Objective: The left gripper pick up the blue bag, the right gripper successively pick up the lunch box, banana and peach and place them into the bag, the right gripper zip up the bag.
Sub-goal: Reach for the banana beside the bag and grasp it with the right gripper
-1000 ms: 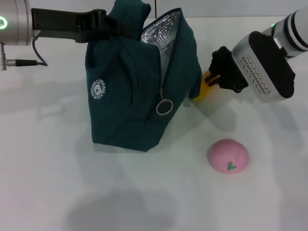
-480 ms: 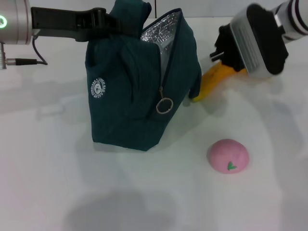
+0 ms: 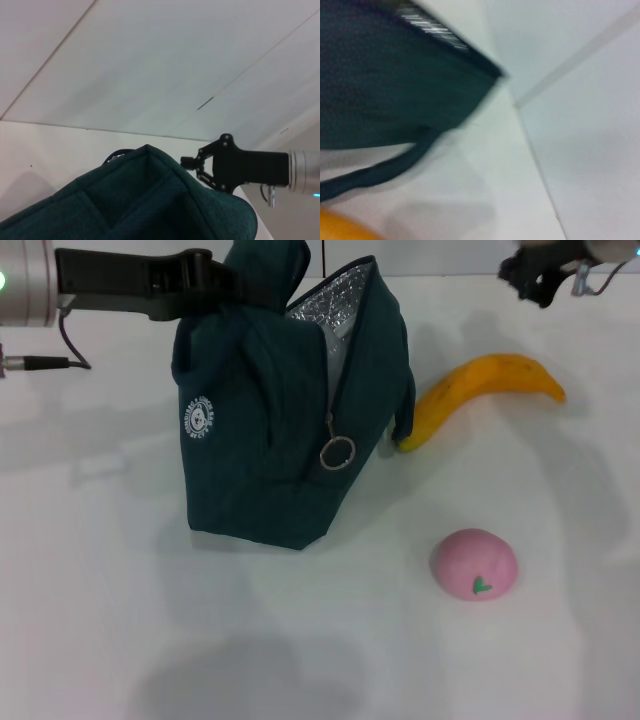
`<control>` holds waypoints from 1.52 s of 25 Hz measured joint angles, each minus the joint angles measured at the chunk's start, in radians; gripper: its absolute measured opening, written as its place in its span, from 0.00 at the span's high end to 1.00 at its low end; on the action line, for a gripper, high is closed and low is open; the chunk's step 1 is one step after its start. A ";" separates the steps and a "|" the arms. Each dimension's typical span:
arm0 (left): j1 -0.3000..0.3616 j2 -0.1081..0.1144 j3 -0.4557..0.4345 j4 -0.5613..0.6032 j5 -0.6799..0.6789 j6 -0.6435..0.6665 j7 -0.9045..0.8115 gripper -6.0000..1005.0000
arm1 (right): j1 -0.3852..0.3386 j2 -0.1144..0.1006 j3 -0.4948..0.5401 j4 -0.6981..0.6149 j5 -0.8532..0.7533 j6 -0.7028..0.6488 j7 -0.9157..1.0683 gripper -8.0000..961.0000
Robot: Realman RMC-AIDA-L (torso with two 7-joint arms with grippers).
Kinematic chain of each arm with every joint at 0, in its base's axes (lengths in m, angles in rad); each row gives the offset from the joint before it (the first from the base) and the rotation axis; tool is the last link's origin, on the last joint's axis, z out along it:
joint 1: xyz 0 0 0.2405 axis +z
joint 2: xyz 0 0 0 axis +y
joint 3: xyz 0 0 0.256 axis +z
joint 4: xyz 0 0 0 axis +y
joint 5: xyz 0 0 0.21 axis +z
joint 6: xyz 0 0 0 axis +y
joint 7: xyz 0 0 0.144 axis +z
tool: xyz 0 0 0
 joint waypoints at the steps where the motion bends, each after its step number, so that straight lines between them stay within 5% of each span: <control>1: 0.000 0.002 0.000 0.002 0.000 0.000 0.000 0.96 | 0.001 0.000 0.026 0.001 -0.013 0.002 0.058 0.97; 11: 0.006 0.035 -0.020 0.001 0.000 0.008 0.010 0.96 | 0.005 -0.007 0.275 0.063 -0.009 -0.003 0.391 0.97; 19: 0.005 0.058 -0.016 -0.004 -0.002 0.033 0.033 0.96 | -0.003 -0.046 0.299 0.163 0.077 -0.018 0.498 0.97; 20: 0.004 0.059 -0.016 -0.004 -0.002 0.036 0.033 0.96 | -0.005 -0.074 0.300 0.220 0.137 -0.016 0.511 0.97; 23: 0.005 0.059 -0.016 -0.005 -0.001 0.043 0.040 0.96 | -0.007 -0.091 0.300 0.253 0.156 -0.003 0.524 0.97; 29: 0.007 0.059 -0.015 -0.006 0.002 0.063 0.046 0.96 | -0.021 -0.111 0.311 0.273 0.158 0.008 0.569 0.98; 38: 0.006 0.057 -0.015 -0.006 0.001 0.077 0.060 0.96 | -0.021 -0.110 0.389 0.306 0.160 -0.044 0.601 0.99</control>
